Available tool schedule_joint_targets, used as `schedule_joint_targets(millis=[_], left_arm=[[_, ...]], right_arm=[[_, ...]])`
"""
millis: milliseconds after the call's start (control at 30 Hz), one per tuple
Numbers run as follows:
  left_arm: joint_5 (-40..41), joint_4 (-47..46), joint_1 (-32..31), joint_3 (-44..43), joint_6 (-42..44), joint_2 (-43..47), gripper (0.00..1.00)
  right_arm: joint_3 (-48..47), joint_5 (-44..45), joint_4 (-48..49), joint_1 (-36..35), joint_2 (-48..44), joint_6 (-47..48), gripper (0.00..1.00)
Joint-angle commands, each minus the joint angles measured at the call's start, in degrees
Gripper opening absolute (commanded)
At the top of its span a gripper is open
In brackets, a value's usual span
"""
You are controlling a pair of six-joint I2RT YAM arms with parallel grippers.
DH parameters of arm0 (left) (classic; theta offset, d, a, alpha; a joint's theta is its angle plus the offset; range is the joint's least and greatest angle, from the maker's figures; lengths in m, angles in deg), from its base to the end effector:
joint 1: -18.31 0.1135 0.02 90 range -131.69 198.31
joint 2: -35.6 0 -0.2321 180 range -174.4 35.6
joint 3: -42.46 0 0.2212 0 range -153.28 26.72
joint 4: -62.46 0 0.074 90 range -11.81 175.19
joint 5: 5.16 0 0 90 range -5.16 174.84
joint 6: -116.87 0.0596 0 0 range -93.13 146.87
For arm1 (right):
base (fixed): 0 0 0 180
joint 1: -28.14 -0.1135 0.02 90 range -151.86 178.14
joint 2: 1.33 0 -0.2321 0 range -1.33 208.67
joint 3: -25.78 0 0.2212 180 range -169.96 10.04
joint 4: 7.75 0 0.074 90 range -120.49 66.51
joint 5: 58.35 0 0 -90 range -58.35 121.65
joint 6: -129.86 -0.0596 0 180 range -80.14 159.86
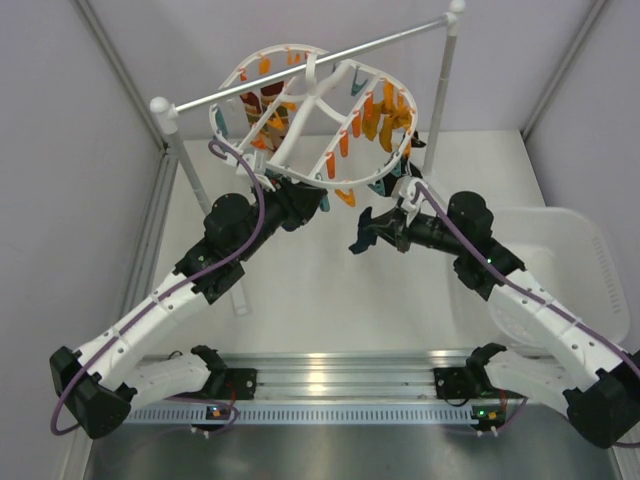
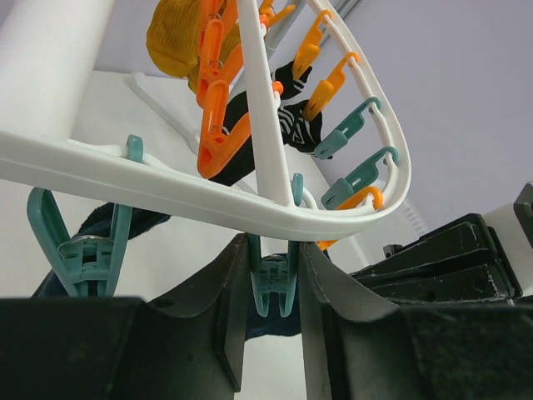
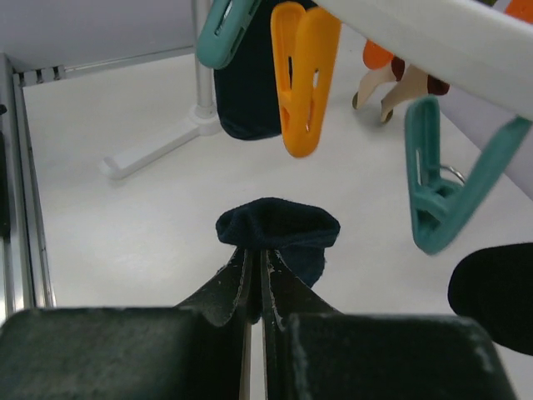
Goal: Clip the socks to the hanger
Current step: Clamp the sock onto the hanger.
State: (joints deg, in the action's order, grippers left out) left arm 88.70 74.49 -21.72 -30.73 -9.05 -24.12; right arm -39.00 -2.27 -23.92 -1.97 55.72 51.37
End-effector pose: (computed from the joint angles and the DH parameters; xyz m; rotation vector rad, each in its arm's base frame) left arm 0.1952 -0.1587 0.3688 0.0022 1.6330 -0.9864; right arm 0.1867 0.1467 0.3199 -1.0174 1.4238 0.7453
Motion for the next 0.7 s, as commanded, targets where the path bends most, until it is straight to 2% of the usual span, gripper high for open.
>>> schedule_joint_targets(millis=[0, 300, 667], left_arm=[[0.7, -4.6, 0.8, 0.5, -1.6, 0.5, 0.0], [0.4, -5.4, 0.8, 1.2, -2.2, 0.2, 0.0], [0.1, -6.0, 0.8, 1.7, -2.7, 0.0, 0.0]], right_arm=[[-1.2, 6.7, 10.2, -5.0, 1.5, -3.2, 0.0], [-2.8, 8.8, 14.1, -9.8, 6.0, -4.8, 0.0], [-4.7, 9.0, 16.3, -11.5, 8.1, -7.4, 0.0]])
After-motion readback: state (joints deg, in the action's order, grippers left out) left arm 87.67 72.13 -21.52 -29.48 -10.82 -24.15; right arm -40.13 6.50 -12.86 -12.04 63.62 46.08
